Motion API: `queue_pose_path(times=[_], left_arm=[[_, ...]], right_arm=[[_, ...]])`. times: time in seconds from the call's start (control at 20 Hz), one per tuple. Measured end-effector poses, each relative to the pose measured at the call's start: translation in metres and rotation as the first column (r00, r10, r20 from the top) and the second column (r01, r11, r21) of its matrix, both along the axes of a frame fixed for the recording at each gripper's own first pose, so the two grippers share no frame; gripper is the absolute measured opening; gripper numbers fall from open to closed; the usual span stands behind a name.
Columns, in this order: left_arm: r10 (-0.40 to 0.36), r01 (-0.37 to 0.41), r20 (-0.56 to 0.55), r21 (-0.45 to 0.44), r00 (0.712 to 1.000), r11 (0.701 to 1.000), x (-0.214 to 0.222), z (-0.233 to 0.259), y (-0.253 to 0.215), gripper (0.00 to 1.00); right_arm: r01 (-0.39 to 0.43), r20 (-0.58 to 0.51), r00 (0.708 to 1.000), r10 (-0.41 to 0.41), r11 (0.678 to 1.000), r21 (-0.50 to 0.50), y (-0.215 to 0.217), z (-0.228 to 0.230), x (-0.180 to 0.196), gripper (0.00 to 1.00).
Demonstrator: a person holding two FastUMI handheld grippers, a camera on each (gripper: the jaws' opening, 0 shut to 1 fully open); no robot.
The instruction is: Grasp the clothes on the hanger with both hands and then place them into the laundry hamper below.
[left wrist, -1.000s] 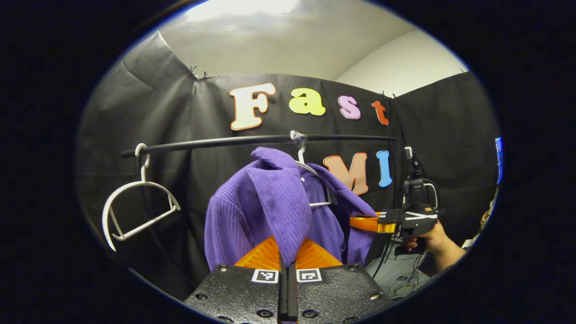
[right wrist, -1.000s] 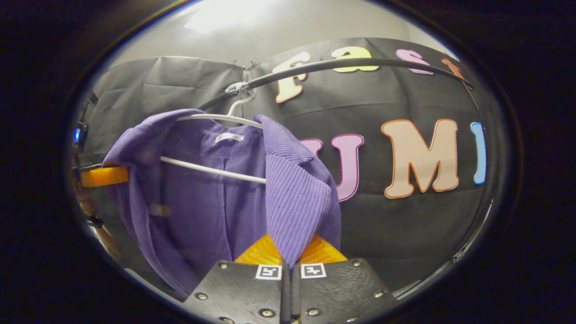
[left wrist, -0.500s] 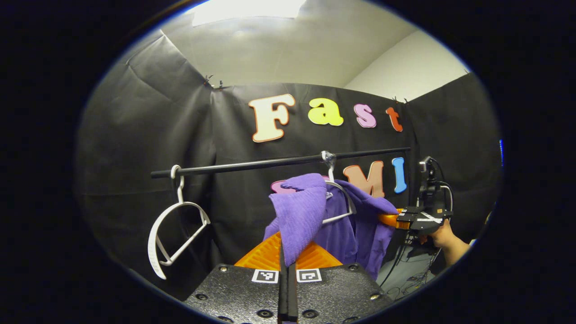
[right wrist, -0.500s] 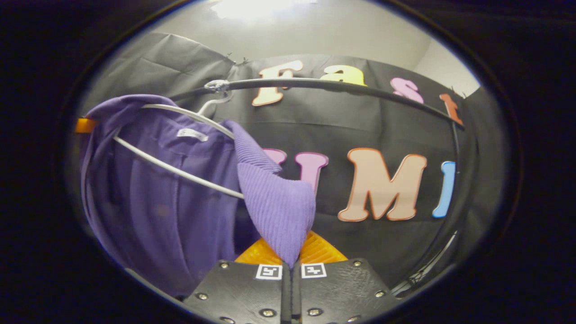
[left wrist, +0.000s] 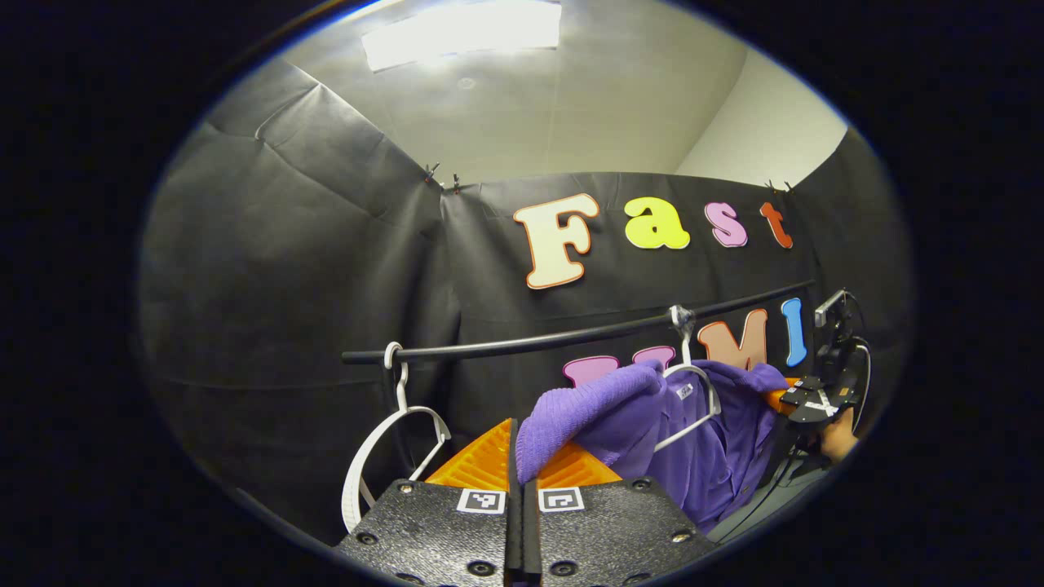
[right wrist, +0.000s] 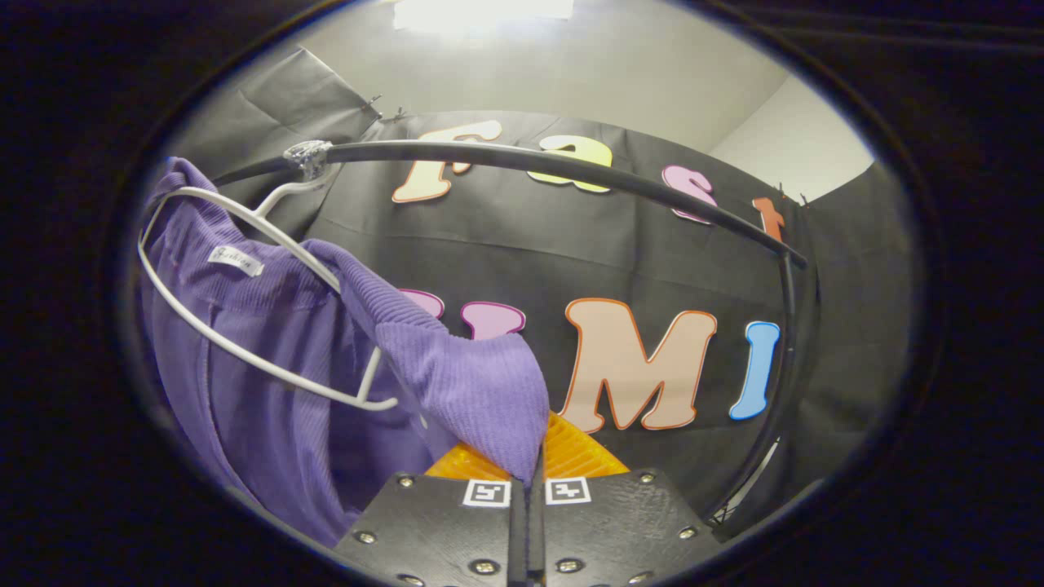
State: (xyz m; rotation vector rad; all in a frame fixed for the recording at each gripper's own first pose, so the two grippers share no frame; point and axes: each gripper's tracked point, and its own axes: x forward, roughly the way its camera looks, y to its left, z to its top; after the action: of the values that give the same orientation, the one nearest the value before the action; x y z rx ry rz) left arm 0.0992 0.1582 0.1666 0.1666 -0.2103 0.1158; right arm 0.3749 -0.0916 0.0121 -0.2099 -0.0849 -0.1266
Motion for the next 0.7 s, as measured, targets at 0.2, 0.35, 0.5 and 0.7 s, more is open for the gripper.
queue_pose_path(times=[0.2, 0.35, 0.5, 0.7], left_arm=[[0.021, -0.021, 0.027, -0.001, 0.999, 1.0, 0.01, 0.017, 0.005, 0.0], [0.063, -0.063, 0.007, 0.017, 0.998, 0.998, 0.023, 0.017, 0.016, 0.0], [0.073, -0.072, -0.043, 0.014, 0.996, 0.997, 0.036, 0.004, 0.022, 0.0], [0.087, -0.086, -0.05, 0.012, 0.995, 0.996, 0.049, -0.002, 0.033, 0.02]], right_arm=[[-0.003, -0.003, 1.0, 0.004, 0.998, 0.066, -0.005, 0.009, 0.019, 0.02], [-0.013, -0.032, 0.999, 0.016, 0.997, 0.075, -0.003, 0.008, 0.031, 0.01], [-0.004, -0.04, 0.999, 0.007, 0.996, 0.086, -0.007, 0.009, 0.045, 0.0], [-0.004, -0.08, 0.997, 0.014, 0.992, 0.122, -0.014, -0.008, 0.07, 0.01]])
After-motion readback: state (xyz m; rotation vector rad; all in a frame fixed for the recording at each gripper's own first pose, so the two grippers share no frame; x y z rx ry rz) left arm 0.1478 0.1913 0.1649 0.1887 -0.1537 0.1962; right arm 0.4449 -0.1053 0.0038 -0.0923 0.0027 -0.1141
